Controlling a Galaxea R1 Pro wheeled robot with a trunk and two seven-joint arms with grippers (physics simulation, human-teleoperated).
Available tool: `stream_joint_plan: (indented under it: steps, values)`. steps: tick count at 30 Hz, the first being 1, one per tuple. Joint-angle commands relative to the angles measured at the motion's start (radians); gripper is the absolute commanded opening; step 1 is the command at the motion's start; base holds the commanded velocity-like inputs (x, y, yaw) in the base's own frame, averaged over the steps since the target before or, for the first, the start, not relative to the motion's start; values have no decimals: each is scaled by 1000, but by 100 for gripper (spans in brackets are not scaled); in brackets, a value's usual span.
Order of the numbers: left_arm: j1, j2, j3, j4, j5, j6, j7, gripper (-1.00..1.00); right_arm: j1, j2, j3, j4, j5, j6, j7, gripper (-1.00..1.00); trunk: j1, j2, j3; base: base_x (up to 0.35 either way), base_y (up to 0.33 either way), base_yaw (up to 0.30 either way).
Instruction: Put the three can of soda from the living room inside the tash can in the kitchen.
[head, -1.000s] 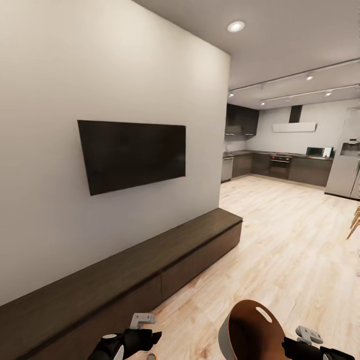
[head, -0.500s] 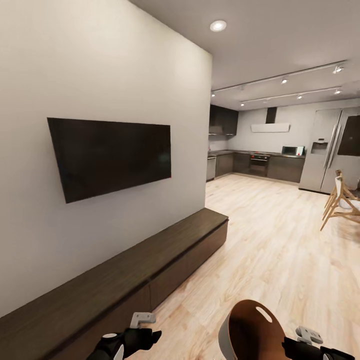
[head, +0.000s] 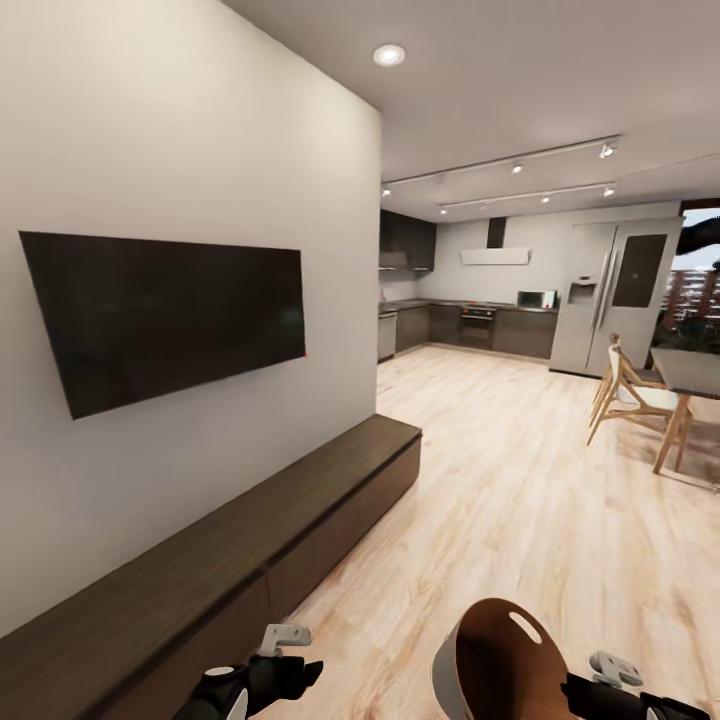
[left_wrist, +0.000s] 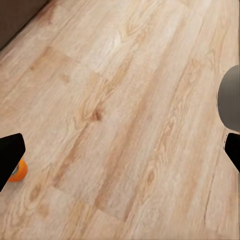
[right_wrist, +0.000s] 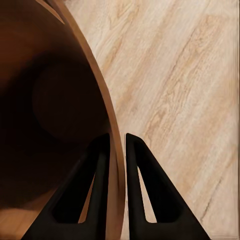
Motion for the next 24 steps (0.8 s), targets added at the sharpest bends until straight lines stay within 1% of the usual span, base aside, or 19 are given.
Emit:
stream_joint_plan:
  steps: [1,11,16,24]
  values:
    - [0,0,0,0,0,0,0,100,-1,0,-4,-1,-16,4,7,-100,0,0,0,0,0,-248]
    - [0,0,0,0,0,0,0,100,-1,-1,-4,-1,-16,4,8,-100,0,0,0,0,3,-233]
    - [1,0,0,3,0,0,0,100,-1,0,-4,-1,-15,3,8,-100,0,0,0,49,173,-54]
    - [0,0,0,7,0,0,0,100,-1,0,-3,-1,-15,3,8,-100,0,0,0,195,219,-6]
